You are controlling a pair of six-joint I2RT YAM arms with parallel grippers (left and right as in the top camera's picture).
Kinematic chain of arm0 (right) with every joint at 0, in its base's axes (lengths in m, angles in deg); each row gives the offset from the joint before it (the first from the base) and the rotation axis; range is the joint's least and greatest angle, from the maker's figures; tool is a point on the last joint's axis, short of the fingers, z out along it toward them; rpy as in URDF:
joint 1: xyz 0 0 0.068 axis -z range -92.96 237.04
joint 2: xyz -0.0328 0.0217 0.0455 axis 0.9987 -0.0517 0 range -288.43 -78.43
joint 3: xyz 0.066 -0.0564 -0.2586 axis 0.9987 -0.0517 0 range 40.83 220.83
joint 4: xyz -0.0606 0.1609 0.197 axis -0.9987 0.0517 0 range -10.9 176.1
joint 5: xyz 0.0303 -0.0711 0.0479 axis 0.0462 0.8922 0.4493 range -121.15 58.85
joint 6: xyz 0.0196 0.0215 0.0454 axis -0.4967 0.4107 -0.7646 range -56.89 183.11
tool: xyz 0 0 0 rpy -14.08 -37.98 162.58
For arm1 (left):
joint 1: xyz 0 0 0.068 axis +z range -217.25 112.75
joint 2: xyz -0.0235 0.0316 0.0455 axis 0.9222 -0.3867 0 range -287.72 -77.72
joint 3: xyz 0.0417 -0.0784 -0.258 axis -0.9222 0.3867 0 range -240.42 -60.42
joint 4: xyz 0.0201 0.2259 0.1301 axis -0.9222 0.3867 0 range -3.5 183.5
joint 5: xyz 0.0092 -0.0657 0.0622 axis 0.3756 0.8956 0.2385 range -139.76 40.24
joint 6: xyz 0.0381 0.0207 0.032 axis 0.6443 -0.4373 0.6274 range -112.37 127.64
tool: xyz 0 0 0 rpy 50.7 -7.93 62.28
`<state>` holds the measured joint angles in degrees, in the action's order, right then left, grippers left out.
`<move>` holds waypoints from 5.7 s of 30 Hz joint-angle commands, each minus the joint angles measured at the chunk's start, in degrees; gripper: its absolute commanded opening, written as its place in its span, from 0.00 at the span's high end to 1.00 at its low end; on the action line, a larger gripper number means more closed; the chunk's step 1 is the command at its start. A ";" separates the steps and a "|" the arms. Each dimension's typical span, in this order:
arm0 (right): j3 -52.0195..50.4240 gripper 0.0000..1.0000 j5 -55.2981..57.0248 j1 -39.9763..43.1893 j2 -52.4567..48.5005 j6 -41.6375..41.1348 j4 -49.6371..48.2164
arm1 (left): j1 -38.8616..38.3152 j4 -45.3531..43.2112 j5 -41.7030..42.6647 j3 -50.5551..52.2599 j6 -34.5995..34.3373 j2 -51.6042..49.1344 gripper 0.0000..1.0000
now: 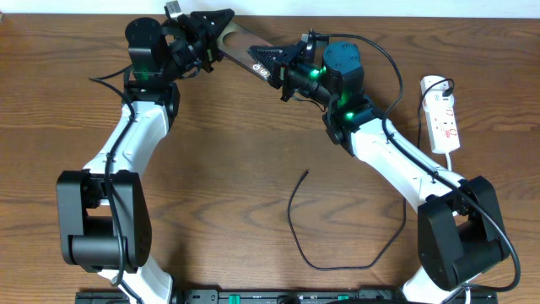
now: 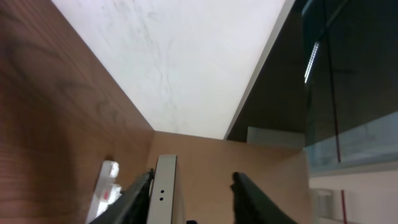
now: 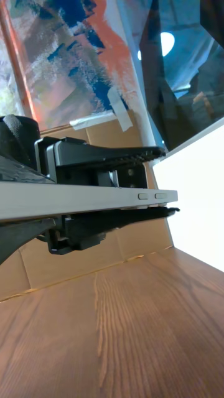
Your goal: Plug charger to phone and switch on socket
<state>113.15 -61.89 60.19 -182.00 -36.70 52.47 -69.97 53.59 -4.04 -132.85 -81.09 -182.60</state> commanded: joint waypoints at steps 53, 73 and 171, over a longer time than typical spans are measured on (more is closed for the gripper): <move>1.07 0.40 -0.92 -0.74 0.26 -0.83 -0.79 | 0.02 -0.44 0.52 0.22 3.10 1.27 0.93; 1.07 0.01 -1.36 -0.50 0.26 0.68 -0.76 | 11.23 -0.42 3.08 0.22 3.10 1.25 0.93; 5.88 0.29 20.94 -5.44 -12.39 33.90 81.05 | 23.82 -4.07 24.15 0.22 5.55 1.25 0.92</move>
<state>118.70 -42.11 54.70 -193.15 -2.97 133.47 -46.61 50.20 18.97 -132.71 -76.09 -182.60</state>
